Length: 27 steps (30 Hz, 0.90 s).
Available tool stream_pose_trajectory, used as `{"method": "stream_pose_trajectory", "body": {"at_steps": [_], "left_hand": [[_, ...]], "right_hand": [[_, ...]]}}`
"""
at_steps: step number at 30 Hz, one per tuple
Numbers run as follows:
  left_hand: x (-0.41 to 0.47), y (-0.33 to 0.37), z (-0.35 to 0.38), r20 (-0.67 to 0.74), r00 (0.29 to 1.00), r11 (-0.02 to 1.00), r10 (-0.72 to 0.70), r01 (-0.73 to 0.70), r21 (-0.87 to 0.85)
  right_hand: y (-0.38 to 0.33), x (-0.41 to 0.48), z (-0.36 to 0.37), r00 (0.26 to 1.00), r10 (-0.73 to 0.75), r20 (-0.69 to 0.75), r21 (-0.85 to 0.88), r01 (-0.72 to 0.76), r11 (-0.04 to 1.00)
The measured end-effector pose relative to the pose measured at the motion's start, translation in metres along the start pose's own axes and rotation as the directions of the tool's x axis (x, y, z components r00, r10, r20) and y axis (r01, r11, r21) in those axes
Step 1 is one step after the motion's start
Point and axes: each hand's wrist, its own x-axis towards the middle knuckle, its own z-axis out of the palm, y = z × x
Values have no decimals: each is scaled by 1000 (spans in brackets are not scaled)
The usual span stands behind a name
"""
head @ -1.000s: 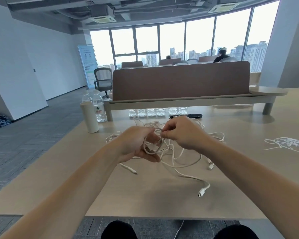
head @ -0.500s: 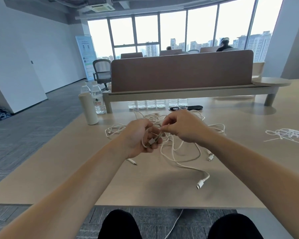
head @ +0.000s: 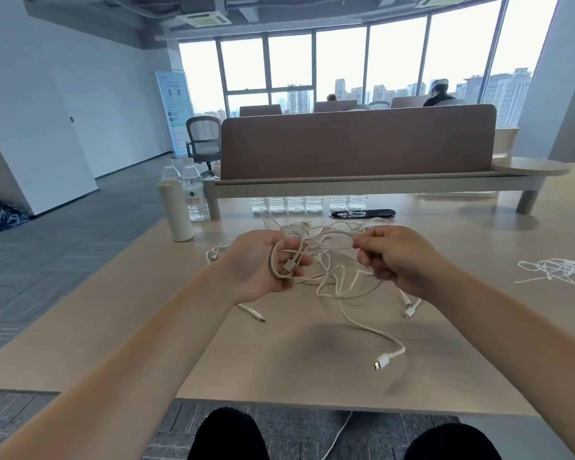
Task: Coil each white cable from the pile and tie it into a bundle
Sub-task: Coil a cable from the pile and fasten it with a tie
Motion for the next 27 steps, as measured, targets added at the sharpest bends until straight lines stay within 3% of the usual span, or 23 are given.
{"method": "stream_pose_trajectory", "body": {"at_steps": [9, 19, 27], "left_hand": [[2, -8, 22, -114, 993, 999, 35, -37, -13], [13, -16, 23, -208, 977, 998, 55, -62, -29], [6, -16, 31, -143, 982, 990, 123, -112, 80]], "right_hand": [[-11, -10, 42, 964, -210, -163, -208, 175, 962], [-6, -20, 74, 964, -266, -29, -331, 242, 912], [-6, -23, 76, 946, -321, -34, -393, 283, 875]]}}
